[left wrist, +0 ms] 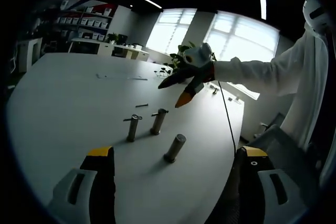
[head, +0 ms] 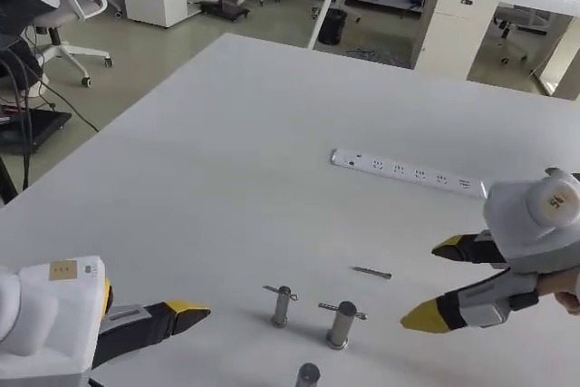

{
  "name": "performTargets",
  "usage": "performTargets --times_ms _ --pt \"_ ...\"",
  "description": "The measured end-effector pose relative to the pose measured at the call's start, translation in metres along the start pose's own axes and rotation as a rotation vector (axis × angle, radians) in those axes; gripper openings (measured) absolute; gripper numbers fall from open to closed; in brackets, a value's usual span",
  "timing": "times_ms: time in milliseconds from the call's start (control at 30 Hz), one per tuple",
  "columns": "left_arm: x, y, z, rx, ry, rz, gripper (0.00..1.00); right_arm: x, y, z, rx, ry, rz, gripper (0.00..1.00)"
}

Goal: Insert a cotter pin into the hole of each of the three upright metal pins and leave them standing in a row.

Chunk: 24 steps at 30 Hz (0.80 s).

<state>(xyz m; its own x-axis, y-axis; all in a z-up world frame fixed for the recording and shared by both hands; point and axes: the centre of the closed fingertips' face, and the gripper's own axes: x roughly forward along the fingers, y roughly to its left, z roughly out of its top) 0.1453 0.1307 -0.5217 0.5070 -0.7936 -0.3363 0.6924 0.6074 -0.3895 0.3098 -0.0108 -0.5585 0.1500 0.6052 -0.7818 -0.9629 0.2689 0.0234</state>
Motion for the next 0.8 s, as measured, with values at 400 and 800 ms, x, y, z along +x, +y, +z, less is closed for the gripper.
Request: performTargets --times_ms 400,800 --pt "0.002 0.001 -0.005 -0.008 0.018 0.012 0.99 0.035 -0.009 -0.002 -0.049 0.071 0.045 0.56" --pt "0.003 -0.002 -0.013 -0.02 0.036 0.019 0.99 0.053 -0.025 -0.002 -0.016 0.1 0.033 0.33"
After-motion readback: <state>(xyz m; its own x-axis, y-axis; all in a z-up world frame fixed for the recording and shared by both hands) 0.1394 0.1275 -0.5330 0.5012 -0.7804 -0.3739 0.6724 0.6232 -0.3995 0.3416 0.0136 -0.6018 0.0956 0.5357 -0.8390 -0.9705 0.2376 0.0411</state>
